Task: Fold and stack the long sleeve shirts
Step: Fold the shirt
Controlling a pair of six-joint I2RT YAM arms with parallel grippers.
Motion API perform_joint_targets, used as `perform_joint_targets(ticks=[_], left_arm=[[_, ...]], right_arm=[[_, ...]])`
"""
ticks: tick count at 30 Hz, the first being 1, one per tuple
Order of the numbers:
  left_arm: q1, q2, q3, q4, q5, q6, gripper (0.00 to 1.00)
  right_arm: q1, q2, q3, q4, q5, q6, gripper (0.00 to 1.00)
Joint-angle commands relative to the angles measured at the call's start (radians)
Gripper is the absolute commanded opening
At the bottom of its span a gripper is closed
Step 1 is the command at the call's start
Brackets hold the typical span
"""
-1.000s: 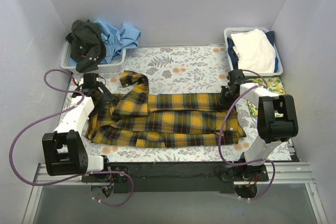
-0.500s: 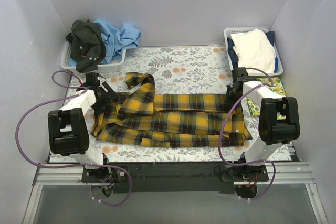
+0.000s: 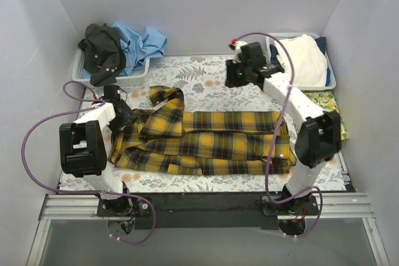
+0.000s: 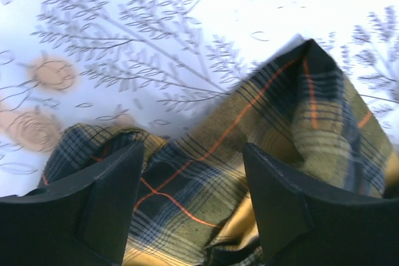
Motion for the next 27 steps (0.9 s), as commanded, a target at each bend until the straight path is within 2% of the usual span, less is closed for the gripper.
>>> perform_joint_targets(ticks=[1, 4, 8, 13, 17, 27], left_arm=[[0.005, -0.029, -0.017, -0.064, -0.107, -0.01, 0.63], [0.005, -0.034, -0.039, -0.079, -0.116, -0.025, 0.62], [0.003, -0.054, -0.056, -0.093, -0.099, -0.037, 0.62], [0.005, -0.086, -0.057, -0.102, -0.018, -0.045, 0.63], [0.003, -0.129, -0.051, -0.119, 0.013, -0.042, 0.65], [0.005, -0.195, -0.063, -0.173, -0.015, -0.031, 0.66]], right_arm=[[0.134, 0.216, 0.277, 0.048, -0.116, -0.125, 0.46], [0.188, 0.368, 0.481, 0.05, -0.159, -0.168, 0.47], [0.238, 0.508, 0.632, 0.059, -0.187, -0.226, 0.5], [0.286, 0.568, 0.609, 0.173, -0.222, -0.272, 0.64], [0.332, 0.583, 0.558, 0.287, -0.182, -0.323, 0.78], [0.373, 0.761, 0.69, 0.367, -0.156, -0.321, 0.84]])
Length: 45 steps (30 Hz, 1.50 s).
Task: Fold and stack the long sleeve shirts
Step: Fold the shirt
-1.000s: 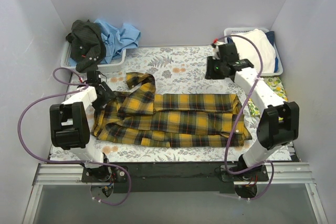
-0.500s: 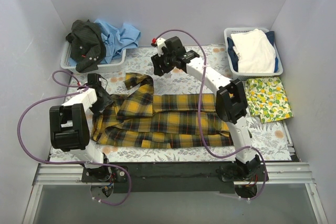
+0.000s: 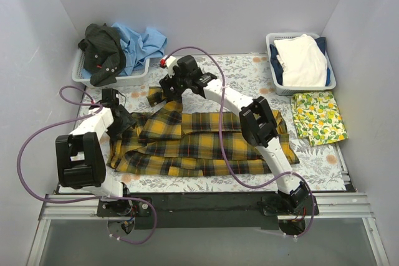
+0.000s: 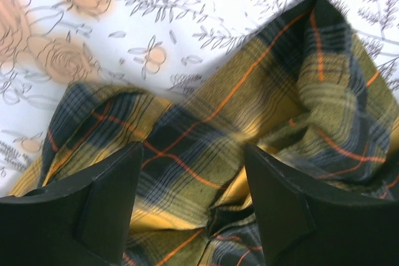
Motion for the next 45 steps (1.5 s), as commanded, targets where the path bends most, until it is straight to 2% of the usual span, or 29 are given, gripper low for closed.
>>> perform_joint_targets(ticks=[1, 7, 10, 11, 12, 13, 15, 21, 25, 27, 31, 37, 38, 45], left_arm=[[0.004, -0.086, -0.007, -0.043, -0.008, 0.004, 0.66], [0.004, -0.145, 0.019, -0.068, 0.021, 0.003, 0.67], [0.004, -0.164, 0.024, -0.078, 0.021, 0.004, 0.67], [0.002, -0.178, 0.022, -0.075, 0.023, 0.004, 0.67], [0.002, -0.184, 0.021, -0.075, 0.024, 0.003, 0.67], [0.002, -0.187, 0.021, -0.071, 0.026, 0.003, 0.67], [0.002, -0.193, 0.022, -0.062, 0.03, -0.002, 0.67], [0.004, -0.192, 0.041, -0.026, 0.052, -0.016, 0.67], [0.004, -0.179, 0.064, -0.011, 0.061, -0.025, 0.68], [0.004, -0.175, 0.074, 0.001, 0.067, -0.025, 0.68], [0.005, -0.159, 0.099, 0.017, 0.113, -0.036, 0.68], [0.005, -0.142, 0.098, 0.073, 0.3, -0.033, 0.68], [0.004, -0.141, 0.09, 0.101, 0.376, -0.031, 0.68], [0.004, -0.126, 0.038, 0.155, 0.559, -0.05, 0.67]], right_arm=[[0.006, 0.067, 0.044, 0.075, 0.022, -0.018, 0.85], [0.016, 0.129, 0.071, 0.113, 0.067, -0.026, 0.83], [0.016, 0.126, 0.093, 0.121, 0.067, -0.003, 0.56], [0.016, 0.118, 0.09, 0.122, 0.065, 0.002, 0.27], [0.018, 0.107, 0.075, 0.121, 0.065, 0.005, 0.11], [0.018, 0.074, 0.059, 0.122, 0.078, 0.009, 0.02], [0.024, 0.025, -0.011, 0.122, 0.079, 0.013, 0.01], [0.045, -0.267, -0.244, 0.161, 0.019, 0.005, 0.01], [0.061, -0.525, -0.486, 0.218, -0.095, 0.017, 0.01], [0.073, -0.604, -0.571, 0.295, -0.149, 0.045, 0.01], [0.117, -0.77, -0.705, 0.336, -0.24, 0.085, 0.01], [0.257, -0.874, -0.811, 0.349, -0.199, 0.082, 0.01], [0.269, -0.878, -0.814, 0.351, -0.194, 0.088, 0.01], [0.375, -0.865, -0.806, 0.353, -0.151, 0.082, 0.01]])
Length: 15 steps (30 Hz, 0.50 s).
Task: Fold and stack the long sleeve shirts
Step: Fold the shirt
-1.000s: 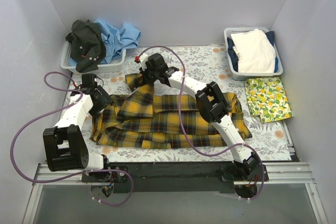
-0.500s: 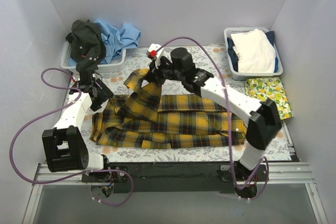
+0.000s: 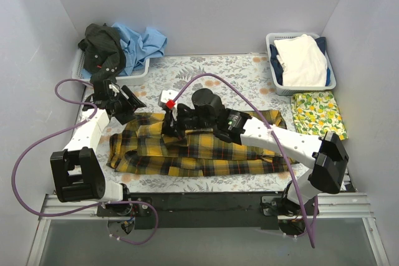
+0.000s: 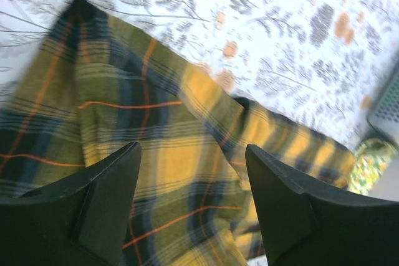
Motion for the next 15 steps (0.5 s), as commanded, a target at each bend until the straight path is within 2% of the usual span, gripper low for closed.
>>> perform_joint_targets(ticks=[1, 15], left_arm=[[0.0, 0.016, -0.026, 0.043, 0.178, -0.003, 0.67], [0.002, 0.062, -0.09, 0.054, 0.179, 0.027, 0.67]], right_arm=[[0.045, -0.015, 0.017, 0.051, 0.043, 0.003, 0.01], [0.054, -0.215, -0.171, 0.063, 0.048, 0.013, 0.01]])
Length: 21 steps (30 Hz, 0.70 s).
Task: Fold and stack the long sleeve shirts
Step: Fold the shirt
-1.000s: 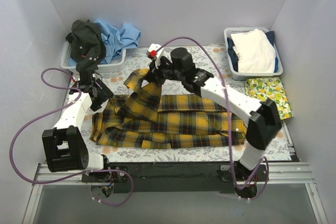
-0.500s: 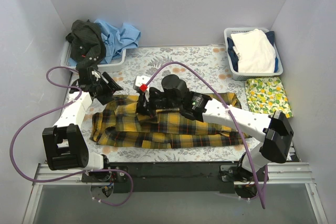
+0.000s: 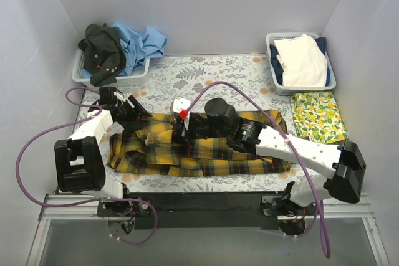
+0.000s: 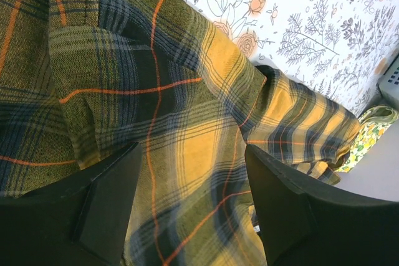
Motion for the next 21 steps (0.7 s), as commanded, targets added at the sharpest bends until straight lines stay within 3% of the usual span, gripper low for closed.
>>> perform_joint_targets(ticks=[1, 11, 17, 21], left_arm=[[0.003, -0.026, -0.003, 0.007, 0.024, 0.025, 0.67], [0.002, 0.0, -0.095, -0.024, -0.094, 0.019, 0.67], [0.002, 0.066, -0.1, -0.053, -0.162, -0.003, 0.66], [0.002, 0.086, -0.086, -0.059, -0.187, -0.004, 0.66]], right_arm=[[0.001, -0.082, -0.043, 0.055, 0.009, 0.014, 0.01], [0.001, -0.034, -0.041, 0.059, 0.104, 0.093, 0.01], [-0.024, -0.068, -0.107, 0.01, 0.389, 0.282, 0.01], [-0.045, -0.092, -0.164, -0.143, 0.679, 0.382, 0.01]])
